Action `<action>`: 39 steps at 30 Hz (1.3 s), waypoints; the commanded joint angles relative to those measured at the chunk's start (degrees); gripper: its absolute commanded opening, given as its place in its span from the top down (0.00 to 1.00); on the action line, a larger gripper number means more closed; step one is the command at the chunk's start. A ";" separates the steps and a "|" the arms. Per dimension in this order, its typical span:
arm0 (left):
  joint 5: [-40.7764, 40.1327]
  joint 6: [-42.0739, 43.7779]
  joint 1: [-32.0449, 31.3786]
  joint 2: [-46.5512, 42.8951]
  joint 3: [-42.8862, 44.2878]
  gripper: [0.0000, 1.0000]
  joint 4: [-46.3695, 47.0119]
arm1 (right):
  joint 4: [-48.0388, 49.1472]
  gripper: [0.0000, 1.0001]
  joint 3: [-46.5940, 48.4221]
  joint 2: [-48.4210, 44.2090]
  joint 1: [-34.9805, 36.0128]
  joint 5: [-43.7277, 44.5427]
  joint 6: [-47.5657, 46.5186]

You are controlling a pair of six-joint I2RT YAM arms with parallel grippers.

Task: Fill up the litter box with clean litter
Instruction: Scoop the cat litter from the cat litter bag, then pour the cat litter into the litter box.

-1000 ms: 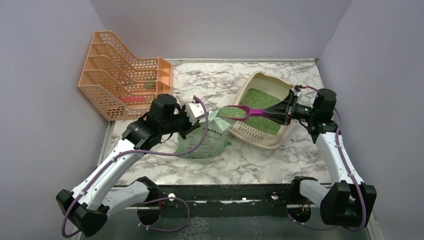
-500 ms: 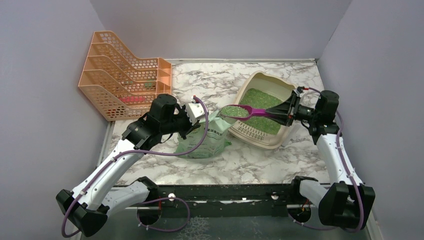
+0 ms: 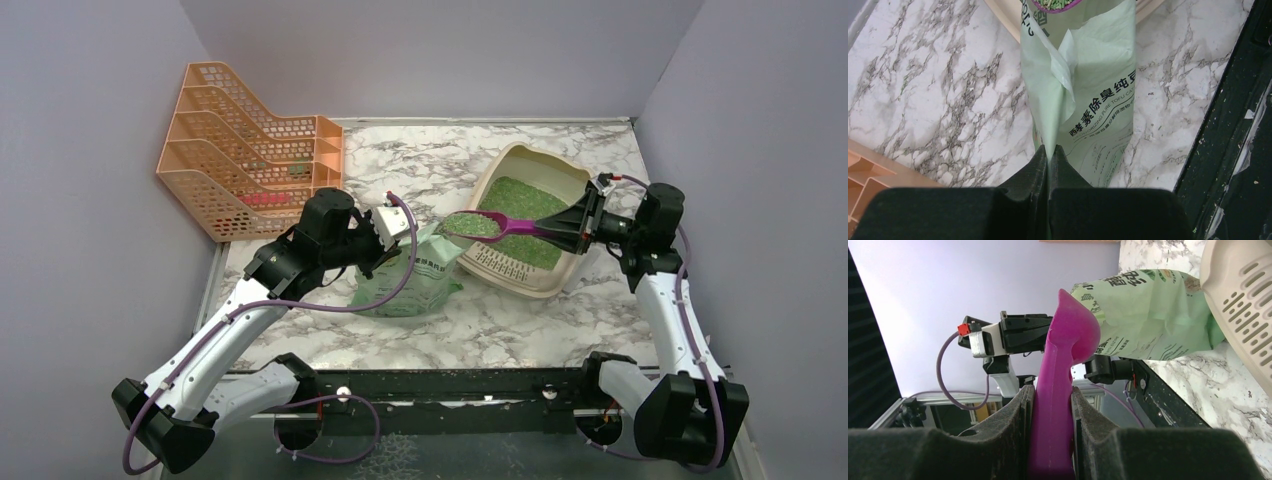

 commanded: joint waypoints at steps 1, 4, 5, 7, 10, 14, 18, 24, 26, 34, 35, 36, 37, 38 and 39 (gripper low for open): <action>-0.98 -0.90 0.02 -1.37 2.79 1.00 3.75 | 2.85 0.99 0.84 -1.70 -0.77 -3.11 0.82; -0.89 -0.92 0.04 -1.57 2.70 1.00 3.76 | 3.99 0.99 0.89 -2.05 -1.02 -3.22 1.89; -0.89 -1.00 0.01 -1.60 2.64 1.00 3.70 | 4.47 0.99 0.82 -2.14 -1.16 -3.20 2.32; -0.80 -1.10 0.00 -1.63 2.62 1.00 3.75 | 6.03 0.99 0.57 -2.23 -1.57 -3.32 3.39; -0.64 -1.05 0.01 -1.63 2.76 1.00 3.75 | 8.02 0.99 0.09 -2.29 -2.83 -3.46 4.42; -0.45 -0.47 0.00 -1.54 2.96 1.00 3.73 | 13.09 0.99 -1.31 -1.85 -5.18 -3.46 6.89; -0.03 -0.03 0.00 -1.46 2.87 1.00 3.72 | 16.39 0.99 -1.52 -0.40 -7.59 -3.48 8.02; 0.26 0.19 0.00 -1.48 2.81 1.00 3.32 | 18.99 0.99 -1.78 2.57 -12.99 -4.76 7.67; 0.21 0.19 0.01 -1.52 2.87 1.00 3.24 | 19.81 0.99 -2.28 3.57 -15.31 -5.52 7.67; -0.34 -0.20 0.02 -1.96 3.48 1.00 2.98 | 18.79 0.99 -2.38 8.22 -20.31 -6.27 3.13; -0.42 -0.32 0.06 -2.14 3.42 1.00 2.99 | 18.79 0.99 -2.52 8.73 -20.66 -6.01 2.75; -0.53 -0.31 0.02 -2.31 3.40 1.00 2.98 | 18.76 0.99 -2.66 9.21 -21.00 -5.74 2.38; -0.66 -0.32 0.04 -2.49 3.40 1.00 3.01 | 18.63 0.99 -2.68 9.61 -21.28 -5.34 1.79; -0.78 -0.22 0.00 -2.60 3.34 1.00 3.03 | 18.39 0.99 -2.68 9.96 -21.45 -4.94 1.10; -0.99 -0.14 0.00 -2.70 3.36 1.00 3.03 | 17.81 0.99 -2.64 10.21 -21.56 -4.25 0.14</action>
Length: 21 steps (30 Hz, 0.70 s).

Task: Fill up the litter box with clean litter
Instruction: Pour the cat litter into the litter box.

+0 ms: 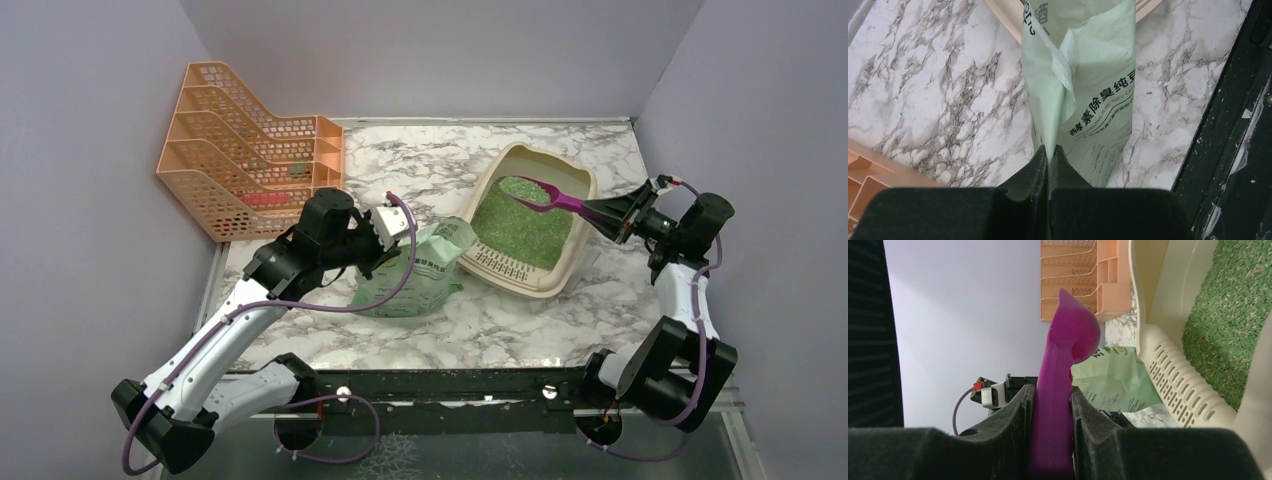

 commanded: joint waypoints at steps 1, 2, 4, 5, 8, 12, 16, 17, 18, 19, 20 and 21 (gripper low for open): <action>-1.26 0.41 0.00 -2.78 3.24 1.00 3.48 | -1.37 0.99 -0.08 1.17 -1.00 0.85 -5.24; -1.58 0.39 0.00 -2.89 3.33 1.00 3.47 | -3.33 0.99 0.27 1.43 -1.02 1.78 -6.94; -2.40 0.26 0.02 -3.16 3.61 0.98 3.43 | -8.83 0.99 1.36 1.51 -1.00 4.35 -11.53; -2.85 0.33 0.00 -3.33 3.75 0.95 3.48 | -11.56 0.99 1.98 1.35 -1.02 5.97 -13.98; -4.11 0.11 0.00 -3.79 4.07 0.86 3.72 | -19.03 0.99 3.44 0.65 -0.97 10.22 -19.32; -5.19 -0.22 0.00 -4.35 4.26 0.68 4.53 | -21.96 0.99 3.87 -0.36 -1.03 14.30 -21.63; -5.62 -0.53 0.04 -4.83 4.51 0.56 5.40 | -23.26 0.99 4.31 -1.26 -0.98 17.97 -22.54; -5.75 -0.66 0.08 -4.80 4.57 0.53 5.67 | -24.07 0.99 4.69 -1.42 -0.95 18.96 -22.98; -5.87 -0.76 0.01 -4.88 4.61 0.50 5.93 | -25.32 0.99 5.24 -1.69 -0.96 20.61 -23.86; -6.02 -0.75 0.02 -4.95 4.61 0.48 6.07 | -26.46 0.99 5.81 -1.92 -0.94 22.17 -24.61; -6.22 -0.82 0.02 -5.01 4.61 0.46 6.29 | -26.71 0.99 6.08 -2.06 -0.82 23.38 -25.03; -6.31 -0.94 0.03 -5.05 4.61 0.45 6.44 | -26.98 0.99 6.31 -2.23 -0.75 24.51 -25.29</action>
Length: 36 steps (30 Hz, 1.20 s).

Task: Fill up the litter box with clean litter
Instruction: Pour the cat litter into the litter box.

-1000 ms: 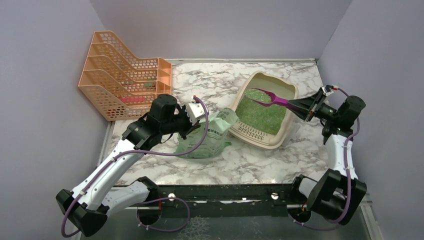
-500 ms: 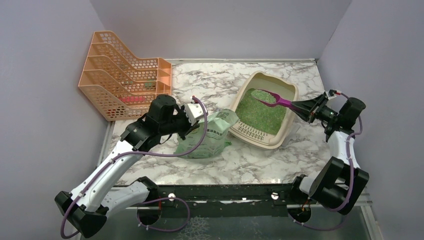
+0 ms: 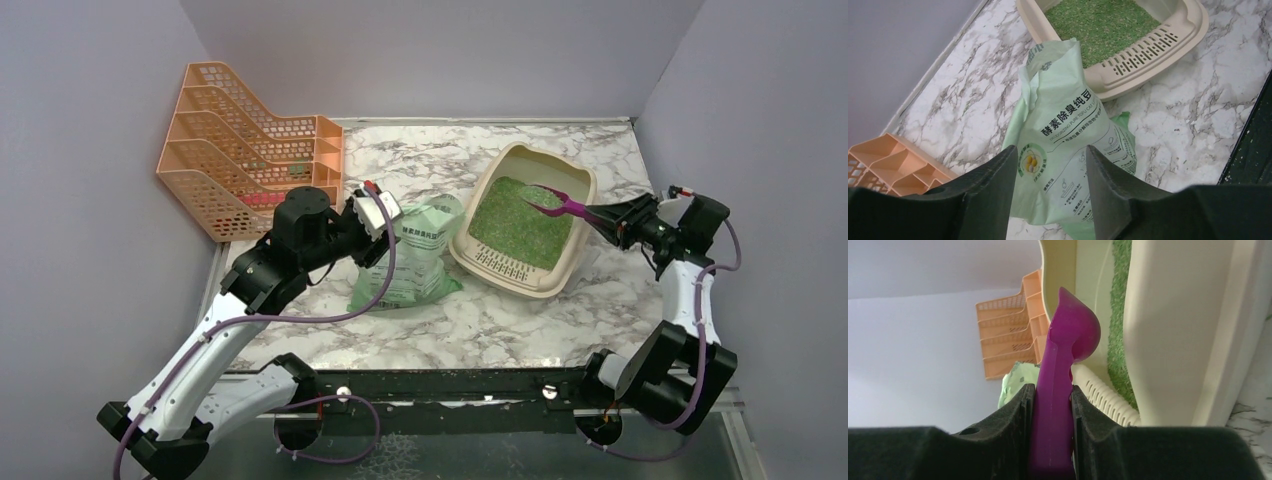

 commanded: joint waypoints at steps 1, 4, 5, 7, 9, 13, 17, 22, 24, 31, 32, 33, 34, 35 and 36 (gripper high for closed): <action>-1.93 -0.72 -0.06 -0.74 1.55 0.44 2.49 | -3.45 0.99 3.82 -2.28 0.06 7.11 -3.54; -2.46 -1.03 -0.07 -0.92 1.42 0.39 2.91 | -3.81 0.99 4.93 -2.14 1.40 9.39 -3.87; -2.58 -1.11 -0.05 -1.10 1.40 0.37 2.94 | -3.68 0.99 5.19 -1.92 2.11 10.12 -3.75; -2.99 -1.21 -0.07 -1.47 1.18 0.35 2.92 | -3.69 0.99 6.17 -1.27 4.10 12.10 -3.78; -3.56 -1.34 -0.05 -2.01 0.97 0.32 2.90 | -3.66 0.99 7.27 -0.41 6.20 14.29 -3.75; -4.92 -1.48 -0.07 -3.38 0.54 0.28 2.94 | -2.05 0.99 8.80 1.33 9.92 18.60 -2.34; -6.15 -1.75 0.00 -4.53 0.28 0.25 2.94 | -1.24 0.99 10.66 3.60 13.03 21.63 -1.95; -6.47 -2.05 -0.07 -4.84 0.08 0.23 2.93 | 0.83 0.99 12.48 6.05 16.23 24.39 -0.66; -6.54 -2.14 -0.07 -4.75 0.08 0.23 2.79 | 0.39 0.99 13.50 6.94 17.22 25.92 -0.75; -7.32 -2.50 -0.04 -5.53 -0.18 0.22 2.84 | -0.33 0.99 12.79 7.47 18.09 24.14 -1.16; -7.47 -2.50 -0.11 -5.62 -0.30 0.21 2.83 | -0.76 0.99 12.12 7.25 18.32 23.10 -1.18; -7.59 -2.50 -0.07 -5.71 -0.46 0.21 2.87 | -0.90 0.99 11.23 6.80 18.67 22.17 -0.90; -7.61 -2.57 -0.03 -5.72 -0.53 0.21 2.88 | -0.66 0.99 10.26 6.32 19.38 21.39 -0.67; -7.66 -2.54 -0.06 -5.65 -0.59 0.21 2.92 | -0.54 0.99 9.25 5.65 19.85 20.89 -0.63; -7.58 -2.58 -0.05 -5.49 -0.54 0.21 2.91 | -0.84 0.99 8.50 4.85 20.06 20.67 -0.67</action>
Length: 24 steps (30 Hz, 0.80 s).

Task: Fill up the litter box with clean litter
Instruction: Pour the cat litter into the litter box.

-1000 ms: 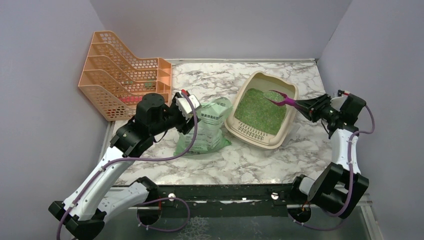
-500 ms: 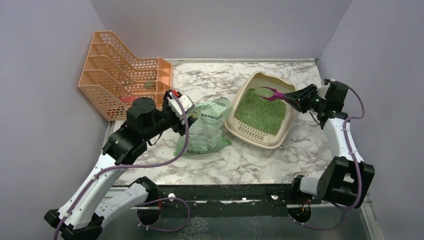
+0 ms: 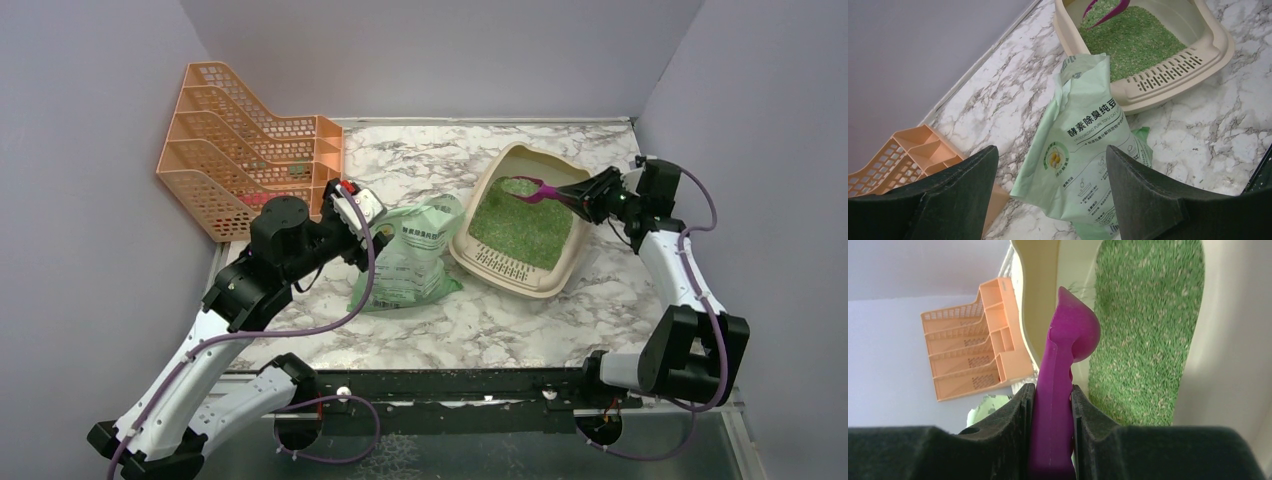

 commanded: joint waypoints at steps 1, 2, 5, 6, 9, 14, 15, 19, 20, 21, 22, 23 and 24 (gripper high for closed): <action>-1.46 -0.95 -0.07 -0.53 -0.45 0.20 1.14 | 1.02 0.99 -3.25 -3.53 1.72 -3.48 0.67; -1.42 -0.93 -0.05 -0.42 -0.41 0.20 1.13 | 0.39 0.99 -3.89 -4.51 1.75 -3.43 0.42; -1.25 -0.89 -0.05 -0.32 -0.40 0.20 1.13 | -2.15 0.99 -5.36 -7.47 1.73 -3.01 -0.35; -1.25 -0.86 0.00 -0.32 -0.47 0.20 1.15 | -2.53 0.99 -6.07 -8.48 1.70 -3.43 -0.45; -1.04 -0.89 -0.07 -0.49 -0.75 0.20 1.15 | -4.95 0.99 -7.73 -12.00 1.68 -4.06 -0.81; -0.52 -1.43 -0.11 -0.66 -1.15 0.19 1.05 | -11.72 0.99 -10.10 -18.67 1.73 -2.33 -2.77; -0.35 -1.52 -0.07 -0.73 -1.19 0.19 0.95 | -13.01 0.99 -10.57 -19.85 1.73 -2.27 -3.07; 0.41 -1.74 -0.07 -0.93 -1.21 0.19 0.70 | -18.69 0.99 -9.79 -24.08 1.70 2.20 -5.19; 0.61 -1.77 -0.07 -0.93 -1.15 0.18 0.67 | -20.03 0.99 -9.26 -24.91 1.69 2.90 -5.99; 0.87 -1.75 -0.07 -0.93 -1.11 0.18 0.48 | -21.56 0.99 -8.65 -25.65 1.68 3.48 -6.80; 1.06 -1.73 -0.07 -0.95 -1.04 0.18 0.43 | -23.14 0.99 -8.03 -26.14 1.68 4.06 -7.67; 1.16 -1.76 -0.06 -0.93 -1.02 0.18 0.41 | -25.24 0.99 -7.33 -26.61 1.68 4.88 -8.40; 1.20 -1.80 -0.02 -0.93 -1.06 0.18 0.34 | -27.25 0.99 -6.57 -27.16 1.68 6.23 -9.03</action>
